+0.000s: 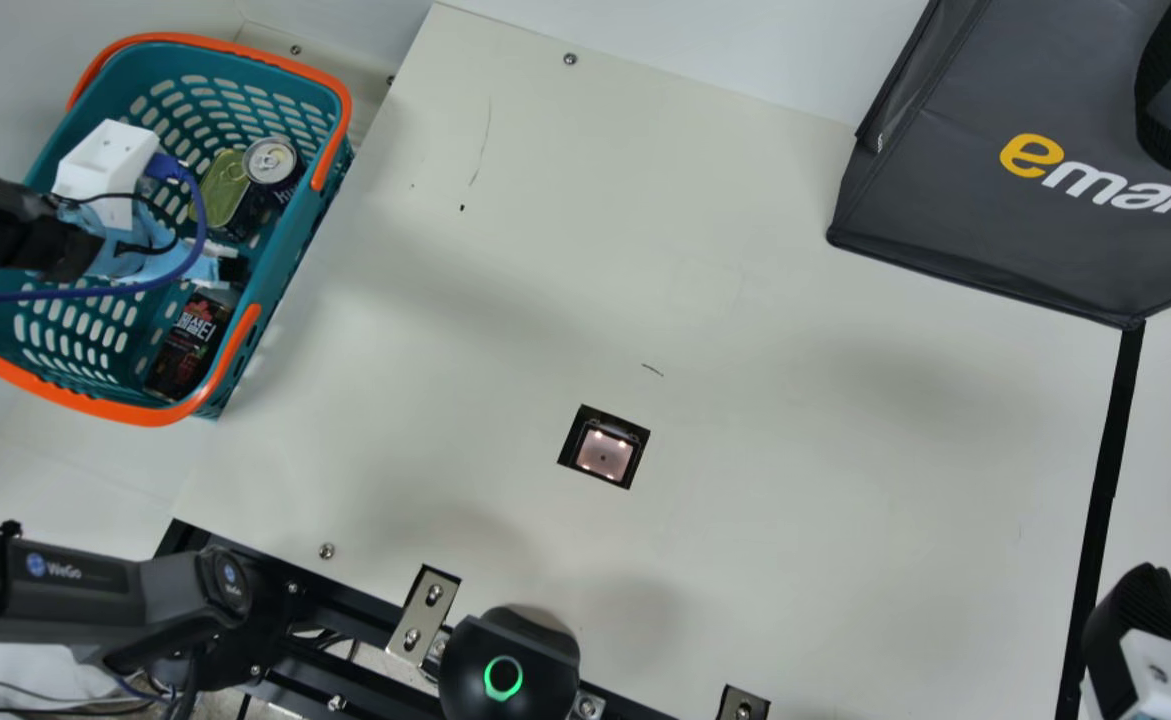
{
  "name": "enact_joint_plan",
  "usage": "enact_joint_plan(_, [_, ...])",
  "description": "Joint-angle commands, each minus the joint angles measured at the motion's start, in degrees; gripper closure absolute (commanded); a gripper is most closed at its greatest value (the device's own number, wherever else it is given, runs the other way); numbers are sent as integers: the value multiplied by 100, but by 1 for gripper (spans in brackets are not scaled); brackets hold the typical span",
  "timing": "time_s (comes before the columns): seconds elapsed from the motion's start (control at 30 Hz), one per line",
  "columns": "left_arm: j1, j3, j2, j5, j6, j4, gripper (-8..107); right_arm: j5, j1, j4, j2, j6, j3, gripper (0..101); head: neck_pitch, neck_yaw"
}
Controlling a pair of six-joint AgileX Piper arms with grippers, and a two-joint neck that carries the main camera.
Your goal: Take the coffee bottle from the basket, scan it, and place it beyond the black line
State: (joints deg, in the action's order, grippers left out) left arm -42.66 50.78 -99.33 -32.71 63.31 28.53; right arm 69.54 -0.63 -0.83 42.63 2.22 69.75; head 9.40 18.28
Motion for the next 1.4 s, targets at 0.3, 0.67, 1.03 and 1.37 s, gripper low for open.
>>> enact_joint_plan(0.3, [32, 476, -769, 74, 177, 90, 9, -1, 0, 0, 0, 0, 0, 10, -148, 14])
enact_joint_plan(0.67, [144, 1127, -1332, -161, -3, -42, 9, -1, 0, 0, 0, 0, 0, 10, -148, 14])
enact_joint_plan(1.03, [118, 1393, -1618, -486, 70, -182, 9, -1, 0, 0, 0, 0, 0, 10, -148, 14])
enact_joint_plan(1.37, [54, 1253, -1779, -508, 276, -329, 9, -1, 0, 0, 0, 0, 0, 10, -148, 14])
